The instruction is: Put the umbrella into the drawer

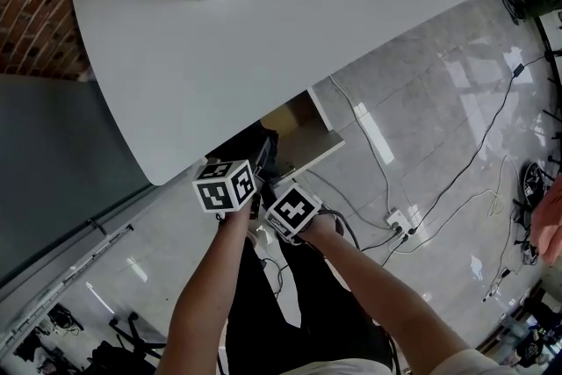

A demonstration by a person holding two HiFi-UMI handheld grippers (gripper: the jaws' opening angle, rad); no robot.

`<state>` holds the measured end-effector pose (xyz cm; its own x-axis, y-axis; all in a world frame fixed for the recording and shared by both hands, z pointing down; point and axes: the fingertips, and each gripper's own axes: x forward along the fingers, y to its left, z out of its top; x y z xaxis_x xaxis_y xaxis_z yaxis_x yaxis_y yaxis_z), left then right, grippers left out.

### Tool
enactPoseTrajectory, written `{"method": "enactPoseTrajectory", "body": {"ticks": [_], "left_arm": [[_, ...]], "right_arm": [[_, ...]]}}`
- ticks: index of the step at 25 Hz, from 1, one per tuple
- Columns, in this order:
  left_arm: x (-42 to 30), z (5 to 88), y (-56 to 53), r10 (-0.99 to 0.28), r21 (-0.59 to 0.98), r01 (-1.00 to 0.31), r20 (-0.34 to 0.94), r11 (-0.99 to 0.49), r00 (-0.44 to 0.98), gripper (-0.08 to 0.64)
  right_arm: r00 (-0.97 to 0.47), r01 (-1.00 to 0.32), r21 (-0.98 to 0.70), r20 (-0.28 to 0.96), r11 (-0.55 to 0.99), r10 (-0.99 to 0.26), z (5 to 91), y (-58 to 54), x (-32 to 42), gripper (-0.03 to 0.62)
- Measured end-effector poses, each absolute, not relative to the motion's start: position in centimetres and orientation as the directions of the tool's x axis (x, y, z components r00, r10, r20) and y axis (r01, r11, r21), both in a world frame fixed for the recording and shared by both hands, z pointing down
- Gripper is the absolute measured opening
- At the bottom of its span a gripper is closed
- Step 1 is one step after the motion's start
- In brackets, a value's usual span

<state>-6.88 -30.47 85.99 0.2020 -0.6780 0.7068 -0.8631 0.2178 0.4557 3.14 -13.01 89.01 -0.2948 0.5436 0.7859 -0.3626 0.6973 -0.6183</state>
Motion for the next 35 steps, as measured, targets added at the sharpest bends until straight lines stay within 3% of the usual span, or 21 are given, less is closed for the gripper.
{"method": "enactPoseTrajectory", "body": {"ticks": [14, 21, 30, 35], "left_arm": [[-7.2, 83.2, -29.0, -0.711, 0.385, -0.913, 0.679, 0.137, 0.180, 0.284], [-7.5, 80.3, -27.1, -0.743, 0.373, -0.917, 0.652, 0.145, 0.148, 0.261], [-7.9, 76.0, -21.9, -0.756, 0.375, -0.912, 0.642, 0.166, 0.126, 0.079], [-7.6, 73.1, -18.1, -0.746, 0.384, -0.908, 0.651, 0.166, 0.139, 0.051]], "right_arm": [[-0.270, -0.393, -0.602, 0.798, 0.696, 0.538, 89.5, -10.9, 5.1, 0.211], [-0.304, -0.458, -0.541, 0.841, 0.705, 0.448, 87.9, -11.6, 6.3, 0.066], [-0.381, -0.502, -0.506, 0.858, 0.702, 0.345, 83.2, -9.9, 4.9, 0.026], [-0.424, -0.539, -0.493, 0.859, 0.683, 0.285, 79.5, -8.4, 4.4, 0.017]]}}
